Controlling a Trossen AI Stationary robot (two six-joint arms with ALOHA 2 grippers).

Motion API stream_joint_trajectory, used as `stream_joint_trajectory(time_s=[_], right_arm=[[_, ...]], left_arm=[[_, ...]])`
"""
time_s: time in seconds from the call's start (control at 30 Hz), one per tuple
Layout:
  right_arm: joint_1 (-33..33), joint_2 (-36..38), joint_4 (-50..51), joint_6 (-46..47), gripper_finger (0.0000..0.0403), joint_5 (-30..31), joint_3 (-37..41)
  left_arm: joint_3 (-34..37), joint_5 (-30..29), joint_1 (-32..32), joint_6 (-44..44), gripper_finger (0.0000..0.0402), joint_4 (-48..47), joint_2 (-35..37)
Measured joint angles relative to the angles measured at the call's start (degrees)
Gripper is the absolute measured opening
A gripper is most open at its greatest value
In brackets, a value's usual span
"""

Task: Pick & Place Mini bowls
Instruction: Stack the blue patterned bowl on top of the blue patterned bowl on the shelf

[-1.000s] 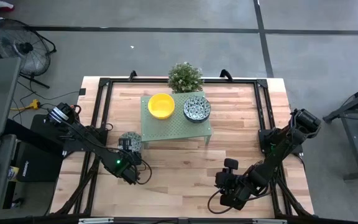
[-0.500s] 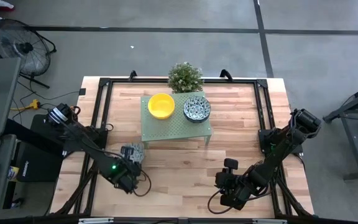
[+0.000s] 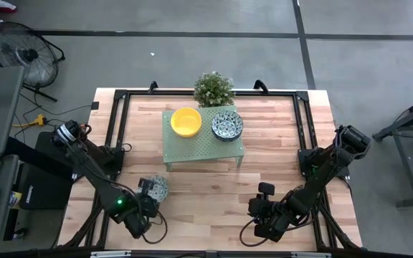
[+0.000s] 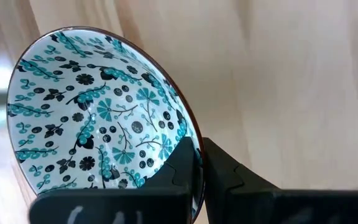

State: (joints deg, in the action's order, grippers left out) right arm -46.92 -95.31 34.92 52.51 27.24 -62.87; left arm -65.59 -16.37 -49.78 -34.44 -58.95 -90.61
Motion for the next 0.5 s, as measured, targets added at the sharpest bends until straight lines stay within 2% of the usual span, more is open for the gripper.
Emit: stream_joint_trajectory(time_s=[0.23,0.5], right_arm=[[0.00,0.00,0.00,0.00,0.0165,-0.01,0.00],[0.00,0.00,0.00,-0.02,0.0165,-0.22,0.00]], left_arm=[[-2.78,-3.17,0.74,14.68,0.0003,8.70,-0.04],[-7.29,-2.13,4.06,28.04,0.0003,12.71,-3.25]])
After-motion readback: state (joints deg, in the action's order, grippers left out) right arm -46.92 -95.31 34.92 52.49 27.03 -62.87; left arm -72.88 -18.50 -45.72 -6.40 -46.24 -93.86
